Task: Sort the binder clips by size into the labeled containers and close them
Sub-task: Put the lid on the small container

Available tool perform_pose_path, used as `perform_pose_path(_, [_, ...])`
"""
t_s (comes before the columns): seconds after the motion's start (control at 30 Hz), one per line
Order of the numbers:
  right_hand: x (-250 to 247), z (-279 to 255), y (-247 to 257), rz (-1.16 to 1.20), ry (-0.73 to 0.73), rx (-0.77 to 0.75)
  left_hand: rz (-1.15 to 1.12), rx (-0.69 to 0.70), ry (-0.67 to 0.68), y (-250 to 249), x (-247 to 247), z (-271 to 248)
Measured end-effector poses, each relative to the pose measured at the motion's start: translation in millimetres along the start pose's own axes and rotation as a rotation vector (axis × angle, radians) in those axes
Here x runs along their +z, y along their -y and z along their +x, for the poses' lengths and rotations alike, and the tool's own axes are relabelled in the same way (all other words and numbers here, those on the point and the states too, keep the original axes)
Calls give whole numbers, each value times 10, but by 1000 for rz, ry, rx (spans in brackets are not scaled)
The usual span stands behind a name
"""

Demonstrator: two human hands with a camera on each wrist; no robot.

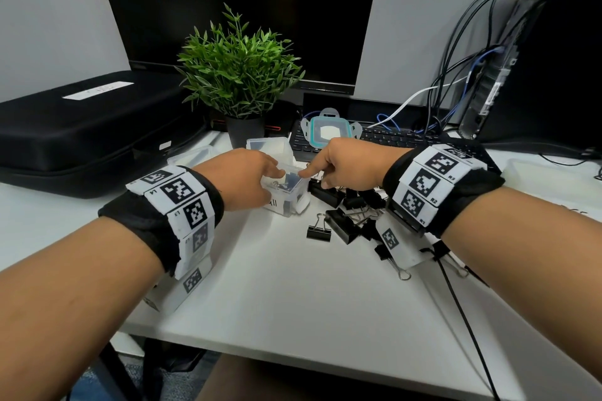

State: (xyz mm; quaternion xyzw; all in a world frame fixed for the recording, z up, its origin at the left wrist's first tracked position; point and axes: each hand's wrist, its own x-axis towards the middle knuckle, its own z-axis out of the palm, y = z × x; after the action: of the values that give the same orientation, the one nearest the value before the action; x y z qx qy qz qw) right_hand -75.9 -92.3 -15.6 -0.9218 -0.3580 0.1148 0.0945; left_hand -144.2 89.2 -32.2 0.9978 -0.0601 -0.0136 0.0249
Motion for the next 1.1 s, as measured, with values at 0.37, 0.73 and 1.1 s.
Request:
perform_pose_path(0.37, [78, -6, 86, 2, -62, -80, -70, -28, 4, -42, 61, 31])
perform_pose_path(0.73, [144, 17, 179, -130, -118, -86, 3, 42, -44, -33, 55, 23])
perform_pose_path(1.1, [230, 20, 304, -224, -116, -118, 102, 55, 63, -33, 103, 21])
